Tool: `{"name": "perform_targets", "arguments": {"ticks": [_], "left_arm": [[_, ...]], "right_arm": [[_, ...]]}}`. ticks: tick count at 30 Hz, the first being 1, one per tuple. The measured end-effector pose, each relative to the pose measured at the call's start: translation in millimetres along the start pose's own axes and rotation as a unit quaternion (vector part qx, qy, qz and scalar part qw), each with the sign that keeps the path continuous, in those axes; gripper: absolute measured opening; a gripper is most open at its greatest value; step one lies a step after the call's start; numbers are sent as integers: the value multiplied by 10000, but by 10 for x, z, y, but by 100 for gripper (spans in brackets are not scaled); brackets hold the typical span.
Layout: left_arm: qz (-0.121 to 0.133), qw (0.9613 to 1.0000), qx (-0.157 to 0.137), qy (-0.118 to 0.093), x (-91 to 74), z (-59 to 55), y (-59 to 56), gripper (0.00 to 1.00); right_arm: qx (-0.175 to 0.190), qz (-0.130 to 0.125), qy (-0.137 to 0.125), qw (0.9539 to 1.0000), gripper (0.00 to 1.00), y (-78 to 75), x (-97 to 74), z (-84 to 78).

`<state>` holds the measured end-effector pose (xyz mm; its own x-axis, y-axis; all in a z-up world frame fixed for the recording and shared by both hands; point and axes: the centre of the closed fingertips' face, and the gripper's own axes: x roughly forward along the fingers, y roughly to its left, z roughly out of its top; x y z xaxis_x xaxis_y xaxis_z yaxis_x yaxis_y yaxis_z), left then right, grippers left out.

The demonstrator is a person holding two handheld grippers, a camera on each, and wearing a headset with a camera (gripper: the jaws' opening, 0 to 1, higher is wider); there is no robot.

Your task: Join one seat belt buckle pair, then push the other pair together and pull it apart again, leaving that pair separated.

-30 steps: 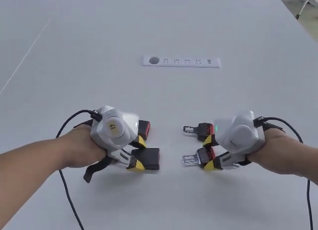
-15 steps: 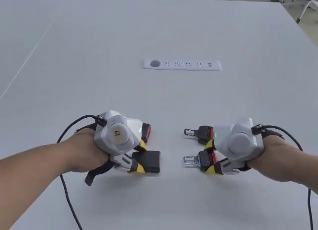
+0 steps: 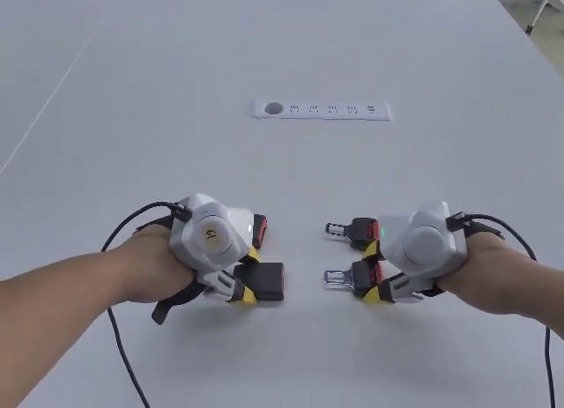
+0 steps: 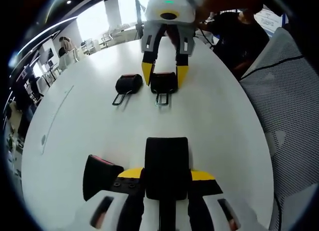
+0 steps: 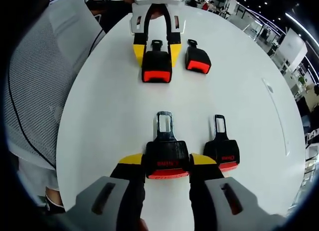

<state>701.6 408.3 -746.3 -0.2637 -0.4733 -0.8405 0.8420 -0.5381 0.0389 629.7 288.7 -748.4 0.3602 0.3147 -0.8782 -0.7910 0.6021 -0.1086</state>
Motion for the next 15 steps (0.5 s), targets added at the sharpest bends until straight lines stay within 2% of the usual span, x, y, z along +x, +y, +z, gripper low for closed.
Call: {"name": "perform_targets", "arguments": {"ticks": [9,15], "left_arm": [[-20,10000,-71,-31,5,-4,3,33],[-9,9999,-117,-11,9,-5,6,33]], "right_arm": [[-92,0,-4,10000,32,2,0,-4],[77,48,-65,9999,32,17,0,49]]}}
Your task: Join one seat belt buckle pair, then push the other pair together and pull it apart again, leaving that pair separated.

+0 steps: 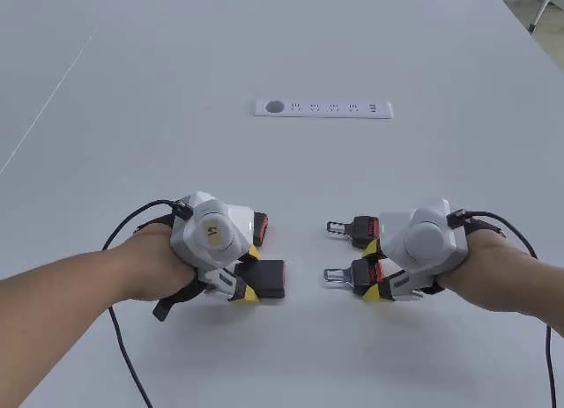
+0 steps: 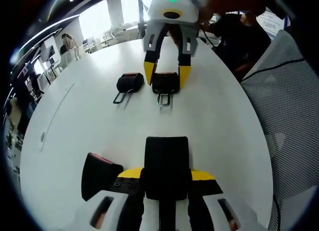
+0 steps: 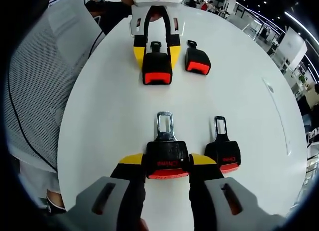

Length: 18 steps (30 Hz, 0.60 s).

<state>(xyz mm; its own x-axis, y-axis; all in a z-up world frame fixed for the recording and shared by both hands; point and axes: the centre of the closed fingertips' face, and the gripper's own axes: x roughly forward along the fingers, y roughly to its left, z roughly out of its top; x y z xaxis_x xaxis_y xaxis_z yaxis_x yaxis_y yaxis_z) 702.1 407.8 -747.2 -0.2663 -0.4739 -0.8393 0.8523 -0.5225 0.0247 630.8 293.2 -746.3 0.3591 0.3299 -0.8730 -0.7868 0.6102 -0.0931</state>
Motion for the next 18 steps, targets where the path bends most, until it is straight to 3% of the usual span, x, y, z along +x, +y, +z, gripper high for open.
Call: {"name": "perform_targets", "arguments": {"ticks": [18], "left_arm": [[-2,10000,-82,33,5,-8,3,33]], "right_arm": [[23,-60,-204,9998,32,84,159,288]]}}
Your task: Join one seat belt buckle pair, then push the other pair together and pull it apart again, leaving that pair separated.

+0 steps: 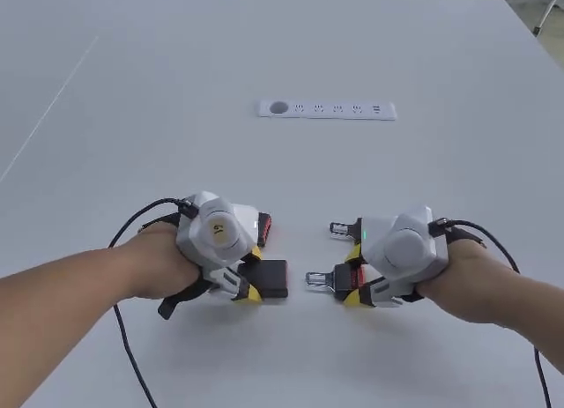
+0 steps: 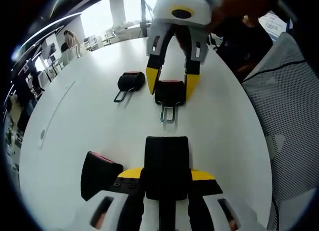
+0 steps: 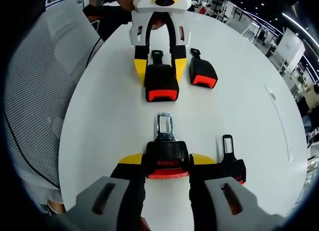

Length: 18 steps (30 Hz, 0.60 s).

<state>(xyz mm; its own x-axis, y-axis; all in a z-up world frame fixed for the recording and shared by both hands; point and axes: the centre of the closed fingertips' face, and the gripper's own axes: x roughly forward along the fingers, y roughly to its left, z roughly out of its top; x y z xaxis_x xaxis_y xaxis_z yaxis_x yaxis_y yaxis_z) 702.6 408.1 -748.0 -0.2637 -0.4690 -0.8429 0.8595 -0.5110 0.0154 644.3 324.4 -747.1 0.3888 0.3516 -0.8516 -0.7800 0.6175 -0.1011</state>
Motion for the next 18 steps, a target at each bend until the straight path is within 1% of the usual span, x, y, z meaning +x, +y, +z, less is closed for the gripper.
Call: {"name": "perform_targets", "arguments": {"ticks": [8,13,18], "left_arm": [[6,10000,-28,1,2,1,1,33],[11,10000,-39,8,0,0,-2,33],[11,10000,-56,15,-2,-2,-5,33]], "right_arm": [[-75,-82,-42,9999,32,54,85,154],[-73,-142,-60,9999,32,47,113,199],[-189,-144,-41,9997,31,39,114,219]]}}
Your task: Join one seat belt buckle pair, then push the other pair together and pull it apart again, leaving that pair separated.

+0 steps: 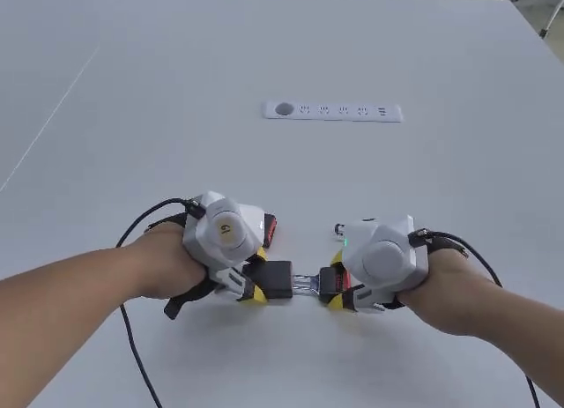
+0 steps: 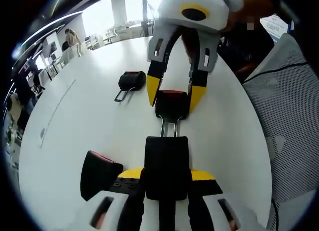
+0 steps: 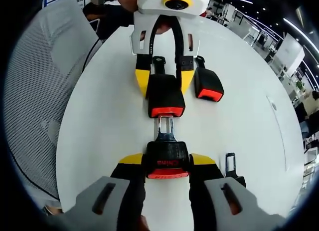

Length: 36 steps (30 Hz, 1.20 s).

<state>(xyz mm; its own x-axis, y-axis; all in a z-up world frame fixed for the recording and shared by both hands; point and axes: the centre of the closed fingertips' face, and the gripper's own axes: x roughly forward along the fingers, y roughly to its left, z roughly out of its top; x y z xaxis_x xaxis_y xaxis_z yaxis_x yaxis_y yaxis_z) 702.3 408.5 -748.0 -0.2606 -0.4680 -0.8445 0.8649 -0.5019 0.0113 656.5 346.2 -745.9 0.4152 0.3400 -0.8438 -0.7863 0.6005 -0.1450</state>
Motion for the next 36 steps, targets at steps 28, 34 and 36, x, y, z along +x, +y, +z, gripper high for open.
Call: {"name": "perform_targets", "arguments": {"ticks": [28,34,36], "left_arm": [[-23,10000,45,-53,-6,12,-4,33],[-85,9999,80,-29,-2,7,-15,32],[-123,9998,125,-3,-1,5,-18,32]], "right_arm": [[-269,153,-31,9995,31,-17,72,124],[-427,208,58,9989,29,-2,75,143],[-436,234,68,9988,29,-11,79,146]]}}
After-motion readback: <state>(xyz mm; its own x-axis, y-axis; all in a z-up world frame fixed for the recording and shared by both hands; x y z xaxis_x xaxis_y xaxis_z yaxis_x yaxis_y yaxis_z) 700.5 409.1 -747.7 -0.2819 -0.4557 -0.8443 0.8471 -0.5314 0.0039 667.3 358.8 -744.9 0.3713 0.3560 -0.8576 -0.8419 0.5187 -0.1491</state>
